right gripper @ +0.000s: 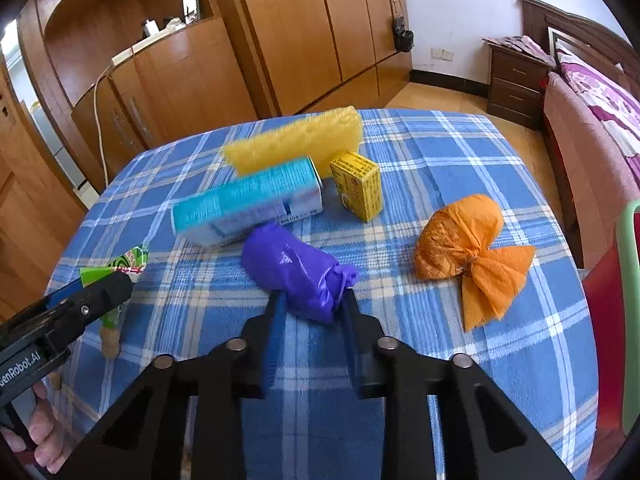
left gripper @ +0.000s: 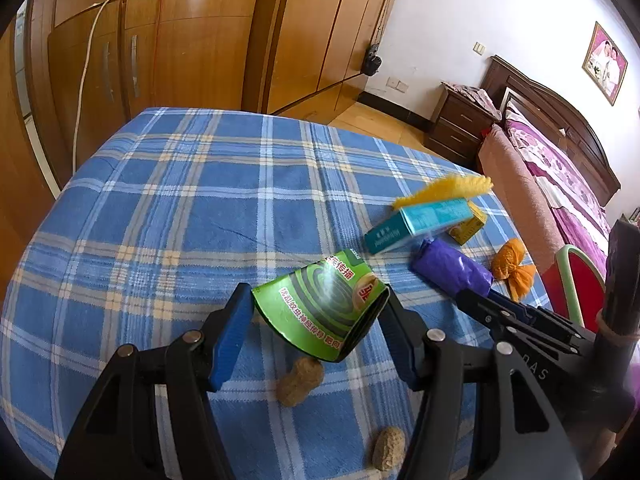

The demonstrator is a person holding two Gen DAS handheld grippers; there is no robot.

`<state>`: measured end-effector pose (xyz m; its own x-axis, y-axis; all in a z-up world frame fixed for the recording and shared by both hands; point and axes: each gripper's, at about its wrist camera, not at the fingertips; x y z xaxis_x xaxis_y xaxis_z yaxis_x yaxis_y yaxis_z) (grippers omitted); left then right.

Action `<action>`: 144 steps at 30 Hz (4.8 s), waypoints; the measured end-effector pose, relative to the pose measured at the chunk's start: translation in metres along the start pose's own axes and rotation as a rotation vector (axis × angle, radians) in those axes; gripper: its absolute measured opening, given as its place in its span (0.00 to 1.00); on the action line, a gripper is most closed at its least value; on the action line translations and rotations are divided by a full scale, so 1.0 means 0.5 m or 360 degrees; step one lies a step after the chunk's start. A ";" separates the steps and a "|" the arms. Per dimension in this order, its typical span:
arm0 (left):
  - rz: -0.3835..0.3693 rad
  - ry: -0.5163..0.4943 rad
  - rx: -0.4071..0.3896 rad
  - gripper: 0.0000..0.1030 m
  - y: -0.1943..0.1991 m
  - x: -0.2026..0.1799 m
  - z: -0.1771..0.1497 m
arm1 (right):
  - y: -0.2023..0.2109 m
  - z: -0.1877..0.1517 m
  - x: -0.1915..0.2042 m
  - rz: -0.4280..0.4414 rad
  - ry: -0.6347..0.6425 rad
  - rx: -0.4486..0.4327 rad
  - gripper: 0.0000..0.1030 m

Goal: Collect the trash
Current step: 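Grasp the green mosquito-coil packet with the left tool while the right tool grasps the purple bag, then lift the green packet and purple bag and carry both over the red bucket, then open the left tool dropping the packet while the right tool drops the purple bag into the bucket, then move both open tools back over the table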

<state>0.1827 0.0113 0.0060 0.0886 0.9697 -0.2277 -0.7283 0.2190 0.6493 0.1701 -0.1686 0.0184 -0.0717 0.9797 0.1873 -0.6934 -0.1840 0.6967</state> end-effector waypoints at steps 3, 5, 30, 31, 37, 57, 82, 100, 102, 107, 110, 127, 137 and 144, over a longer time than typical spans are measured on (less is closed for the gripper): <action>0.0001 -0.0002 -0.0003 0.61 0.002 0.000 0.000 | 0.007 -0.006 -0.004 0.0041 -0.0013 -0.0003 0.20; 0.0002 0.0000 -0.0005 0.61 0.006 -0.002 -0.001 | 0.013 -0.010 -0.004 0.0064 -0.0009 -0.0010 0.18; -0.0134 -0.0113 -0.0072 0.61 0.096 -0.117 -0.011 | 0.252 -0.045 -0.066 0.0090 -0.0161 -0.0313 0.18; -0.0144 -0.0121 -0.0074 0.61 0.100 -0.126 -0.012 | 0.264 -0.045 -0.073 0.0082 -0.0170 -0.0324 0.18; -0.0198 -0.0168 -0.0076 0.61 0.115 -0.172 -0.018 | 0.308 -0.054 -0.102 0.0032 -0.0212 -0.0375 0.18; -0.0420 -0.0416 -0.0047 0.61 0.117 -0.394 -0.040 | 0.415 -0.100 -0.283 -0.0194 -0.0456 -0.0510 0.18; -0.0656 -0.0762 0.0078 0.61 0.000 -0.690 -0.098 | 0.435 -0.172 -0.539 -0.0438 -0.0818 -0.0475 0.22; -0.0727 -0.0840 0.0160 0.68 -0.047 -0.761 -0.134 | 0.444 -0.193 -0.582 -0.0468 -0.0873 -0.0513 0.37; -0.0725 -0.0837 0.0152 0.69 -0.046 -0.760 -0.134 | 0.442 -0.195 -0.583 -0.0469 -0.0881 -0.0510 0.38; -0.0723 -0.0826 0.0136 0.69 -0.038 -0.752 -0.130 | 0.441 -0.199 -0.583 -0.0469 -0.0902 -0.0502 0.39; -0.0720 -0.0803 0.0129 0.69 -0.030 -0.739 -0.123 | 0.444 -0.198 -0.578 -0.0473 -0.0901 -0.0503 0.39; -0.0609 -0.0597 0.0041 0.69 0.027 -0.585 -0.072 | 0.444 -0.173 -0.491 -0.0428 -0.0819 -0.0490 0.57; -0.0503 -0.0466 -0.0030 0.69 0.058 -0.461 -0.033 | 0.428 -0.134 -0.398 -0.0376 -0.0686 -0.0466 0.57; -0.0384 -0.0387 -0.0076 0.69 0.072 -0.363 0.001 | 0.402 -0.098 -0.330 -0.0308 -0.0591 -0.0447 0.57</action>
<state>0.1408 -0.1567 0.0709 0.4173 0.8892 -0.1874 -0.6970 0.4455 0.5618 0.0075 -0.3633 0.0936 0.3016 0.8899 0.3423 -0.8385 0.0767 0.5395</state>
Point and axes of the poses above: each gripper's, at about its wrist camera, not at the fingertips, and y roughly against the way its jaws point, x to its left, z to its top, and after that the axes turned 7 degrees about -x, right-handed
